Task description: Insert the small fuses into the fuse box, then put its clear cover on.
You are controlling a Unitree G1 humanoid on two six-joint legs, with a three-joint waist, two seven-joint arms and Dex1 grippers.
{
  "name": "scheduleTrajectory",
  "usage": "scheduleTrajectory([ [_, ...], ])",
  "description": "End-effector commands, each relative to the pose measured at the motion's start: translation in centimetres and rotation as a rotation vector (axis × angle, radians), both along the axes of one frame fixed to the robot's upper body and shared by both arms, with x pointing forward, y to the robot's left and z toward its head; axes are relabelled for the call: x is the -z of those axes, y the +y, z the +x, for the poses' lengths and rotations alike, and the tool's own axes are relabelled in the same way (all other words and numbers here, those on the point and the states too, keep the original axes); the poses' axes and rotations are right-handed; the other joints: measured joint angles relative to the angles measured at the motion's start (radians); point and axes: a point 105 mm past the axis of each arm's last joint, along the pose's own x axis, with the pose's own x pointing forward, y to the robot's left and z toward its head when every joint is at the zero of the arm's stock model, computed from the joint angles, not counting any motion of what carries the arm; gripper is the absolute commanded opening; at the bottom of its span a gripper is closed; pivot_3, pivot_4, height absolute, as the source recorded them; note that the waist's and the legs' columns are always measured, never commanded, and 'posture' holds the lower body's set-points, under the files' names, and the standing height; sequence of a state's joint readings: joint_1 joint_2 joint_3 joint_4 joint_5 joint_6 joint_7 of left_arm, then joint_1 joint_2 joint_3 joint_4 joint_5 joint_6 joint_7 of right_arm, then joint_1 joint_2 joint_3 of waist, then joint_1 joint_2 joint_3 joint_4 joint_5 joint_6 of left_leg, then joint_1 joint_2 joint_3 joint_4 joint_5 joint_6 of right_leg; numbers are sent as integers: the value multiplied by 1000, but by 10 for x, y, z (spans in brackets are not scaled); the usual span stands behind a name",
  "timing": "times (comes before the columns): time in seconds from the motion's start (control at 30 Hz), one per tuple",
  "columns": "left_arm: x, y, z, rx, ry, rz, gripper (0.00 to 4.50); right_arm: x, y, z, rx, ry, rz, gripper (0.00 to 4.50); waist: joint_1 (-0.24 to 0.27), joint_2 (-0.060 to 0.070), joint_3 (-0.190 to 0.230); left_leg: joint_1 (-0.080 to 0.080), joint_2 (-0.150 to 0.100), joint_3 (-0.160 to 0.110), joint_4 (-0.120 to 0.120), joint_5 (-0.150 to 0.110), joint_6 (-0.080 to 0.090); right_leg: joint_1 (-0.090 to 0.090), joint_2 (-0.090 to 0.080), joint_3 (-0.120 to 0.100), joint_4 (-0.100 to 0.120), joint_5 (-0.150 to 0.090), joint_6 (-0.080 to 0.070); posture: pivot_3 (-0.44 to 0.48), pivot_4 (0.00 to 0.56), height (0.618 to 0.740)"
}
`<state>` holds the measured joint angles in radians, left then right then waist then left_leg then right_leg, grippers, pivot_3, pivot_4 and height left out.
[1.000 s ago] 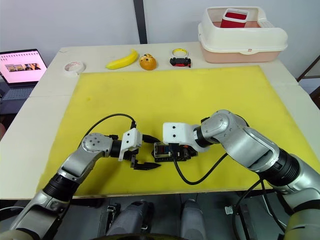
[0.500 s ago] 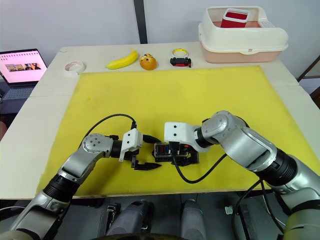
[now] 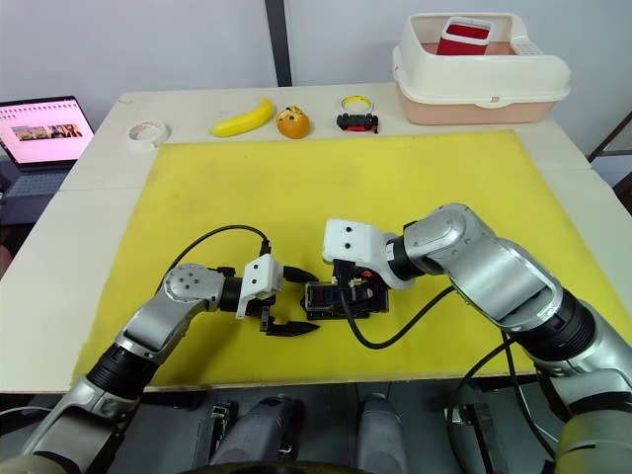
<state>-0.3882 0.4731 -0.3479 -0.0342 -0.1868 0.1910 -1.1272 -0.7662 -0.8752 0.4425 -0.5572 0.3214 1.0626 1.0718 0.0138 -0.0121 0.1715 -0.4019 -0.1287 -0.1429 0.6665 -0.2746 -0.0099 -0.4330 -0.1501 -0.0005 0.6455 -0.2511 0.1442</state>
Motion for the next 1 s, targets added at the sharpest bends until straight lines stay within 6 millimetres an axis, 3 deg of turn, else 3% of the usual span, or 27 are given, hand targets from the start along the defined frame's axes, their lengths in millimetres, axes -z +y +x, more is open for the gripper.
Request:
scheduleTrajectory([
  [0.03, 1, -2, -2, 7, -1, 2, 4500, -7, 1, -8, -48, -54, 8, 4291, 0, 0, 0, 0, 0, 0, 0, 0, 0, 0, 0, 0, 0, 0, 0, 0, 150, 740],
  [0.4, 1, -1, -2, 12, -1, 7, 4500, -4, -1, -9, -73, -113, 35, 4291, 0, 0, 0, 0, 0, 0, 0, 0, 0, 0, 0, 0, 0, 0, 0, 0, 150, 740],
  [0.63, 1, -1, -3, 13, -1, 7, 4500, -28, 2, -8, -83, -190, 160, 4291, 0, 0, 0, 0, 0, 0, 0, 0, 0, 0, 0, 0, 0, 0, 0, 0, 150, 740],
  [0.77, 1, -1, -2, 10, 1, 7, 4500, -35, 0, -10, -60, -188, 272, 2530, 0, 0, 0, 0, 0, 0, 0, 0, 0, 0, 0, 0, 0, 0, 0, 0, 150, 740],
  [0.93, 0, -2, -1, 8, 3, 1, 4500, -26, -2, -15, -28, -149, 430, 53, 0, 0, 0, 0, 0, 0, 0, 0, 0, 1, 0, 0, -1, 0, 0, 0, 150, 740],
  [1.0, 0, -3, -1, 11, 4, 1, 4500, -20, -3, -17, -21, -138, 447, 53, 0, 0, 0, 1, 0, 0, 0, 0, 0, 1, 0, 0, 0, 0, 0, 0, 150, 740],
])
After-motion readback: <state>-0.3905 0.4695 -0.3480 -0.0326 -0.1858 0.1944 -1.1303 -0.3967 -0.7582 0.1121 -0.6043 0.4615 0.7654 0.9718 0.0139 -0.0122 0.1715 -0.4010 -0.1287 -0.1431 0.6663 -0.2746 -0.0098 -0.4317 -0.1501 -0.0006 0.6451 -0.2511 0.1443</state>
